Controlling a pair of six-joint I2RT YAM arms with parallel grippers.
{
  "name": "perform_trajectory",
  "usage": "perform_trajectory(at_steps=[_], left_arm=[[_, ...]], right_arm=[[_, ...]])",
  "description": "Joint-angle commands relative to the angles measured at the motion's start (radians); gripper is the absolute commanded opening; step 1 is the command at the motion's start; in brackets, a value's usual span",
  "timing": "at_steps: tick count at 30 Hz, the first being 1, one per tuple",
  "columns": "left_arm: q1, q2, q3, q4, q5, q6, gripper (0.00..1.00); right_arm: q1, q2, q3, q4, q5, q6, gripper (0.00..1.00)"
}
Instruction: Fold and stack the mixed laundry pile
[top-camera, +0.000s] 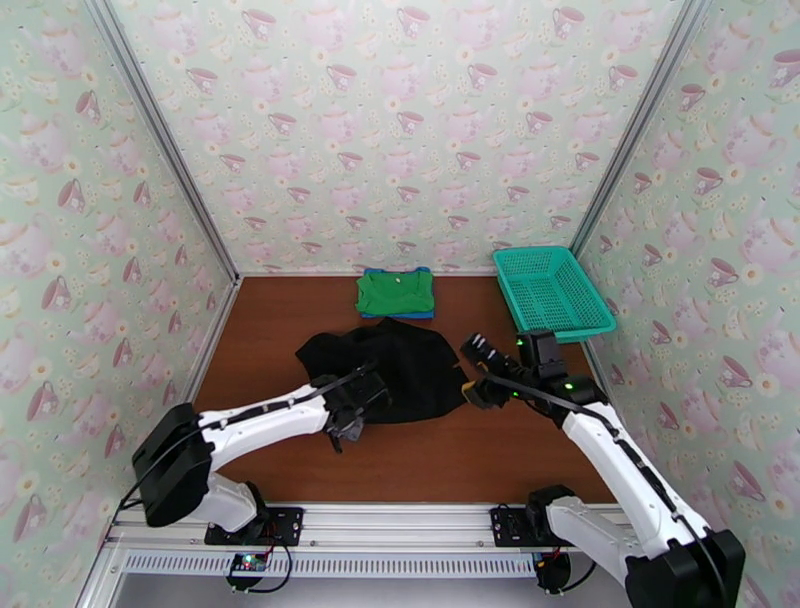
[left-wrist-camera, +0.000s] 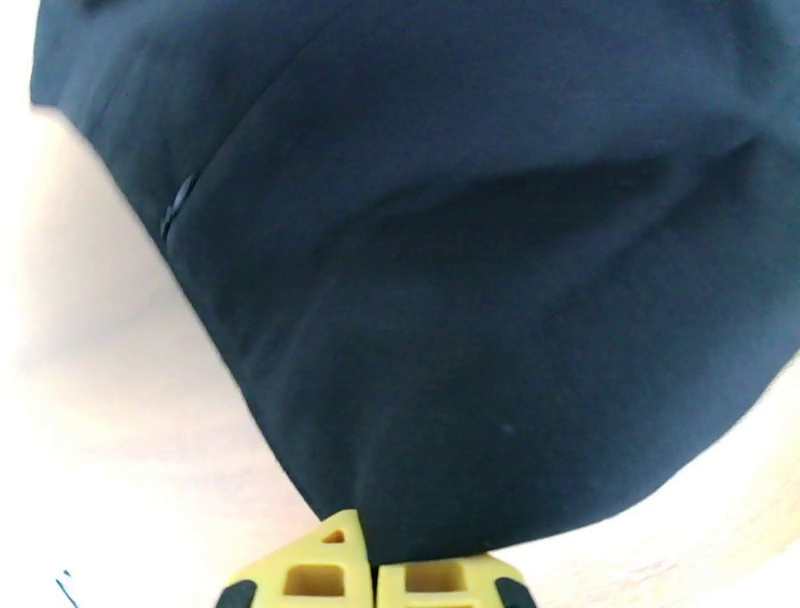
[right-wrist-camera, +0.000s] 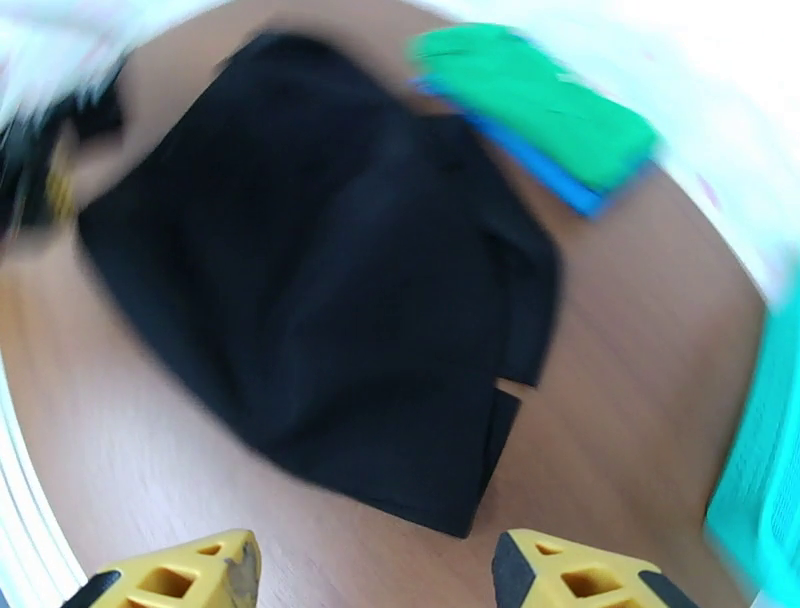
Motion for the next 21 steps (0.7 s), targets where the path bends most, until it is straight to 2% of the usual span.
perform_trajectory(at_steps=[1, 7, 11, 16, 21], left_arm=[[0.031, -0.062, -0.077, 0.001, 0.043, -0.087, 0.00], [0.056, -0.176, -0.182, 0.097, 0.120, -0.117, 0.00], [0.084, -0.224, -0.220, 0.112, 0.124, -0.110, 0.00], [0.116, -0.285, -0.256, 0.113, 0.129, -0.090, 0.00], [0.131, -0.337, -0.277, 0.117, 0.142, -0.090, 0.00]], right_arm=[[0.066, 0.059, 0.018, -0.118, 0.045, -0.401, 0.68], [0.141, 0.259, -0.011, -0.070, 0.212, -0.591, 0.69], [0.189, 0.343, -0.054, 0.062, 0.234, -0.601, 0.68], [0.210, 0.430, -0.046, 0.095, 0.294, -0.581, 0.66], [0.211, 0.504, -0.044, 0.167, 0.333, -0.544, 0.57]])
